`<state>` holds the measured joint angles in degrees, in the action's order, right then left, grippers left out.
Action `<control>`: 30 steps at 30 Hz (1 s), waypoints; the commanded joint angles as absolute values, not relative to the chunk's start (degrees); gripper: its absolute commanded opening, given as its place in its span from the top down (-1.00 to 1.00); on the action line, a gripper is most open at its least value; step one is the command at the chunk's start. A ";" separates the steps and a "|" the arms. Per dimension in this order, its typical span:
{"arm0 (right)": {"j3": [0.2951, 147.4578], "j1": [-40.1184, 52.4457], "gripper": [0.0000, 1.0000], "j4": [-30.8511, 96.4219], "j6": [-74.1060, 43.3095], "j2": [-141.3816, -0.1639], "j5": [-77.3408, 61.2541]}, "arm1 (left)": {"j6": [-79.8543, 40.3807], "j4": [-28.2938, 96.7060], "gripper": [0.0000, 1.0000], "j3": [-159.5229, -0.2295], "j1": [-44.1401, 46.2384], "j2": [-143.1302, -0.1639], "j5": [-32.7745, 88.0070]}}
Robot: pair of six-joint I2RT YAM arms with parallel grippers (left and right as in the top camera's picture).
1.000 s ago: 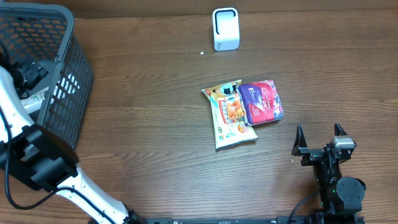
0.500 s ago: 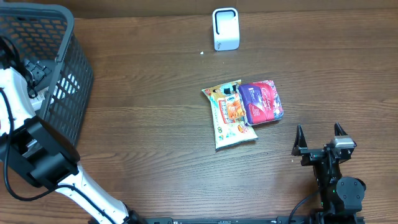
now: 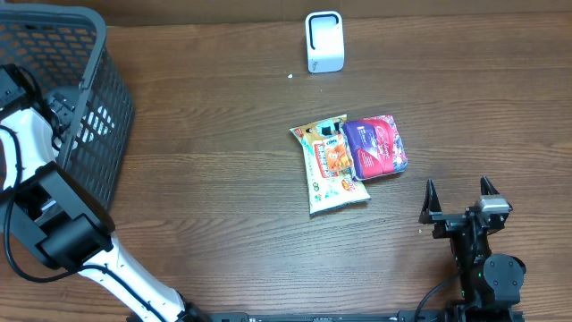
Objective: Scan the item barcode
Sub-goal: 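Lower the left gripper toward the white Pantene tube, then close the left gripper on the Pantene tube's cap end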
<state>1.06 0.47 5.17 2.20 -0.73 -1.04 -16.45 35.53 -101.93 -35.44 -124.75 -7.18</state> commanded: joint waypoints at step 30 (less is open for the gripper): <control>0.47 0.34 -1.00 4.80 2.42 -0.16 -0.47 | -25.30 45.65 -0.54 -98.65 -35.55 -124.05 -10.48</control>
<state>1.06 0.47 5.19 2.17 -0.73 -1.02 -16.29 45.69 -96.05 -35.27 -123.94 -7.42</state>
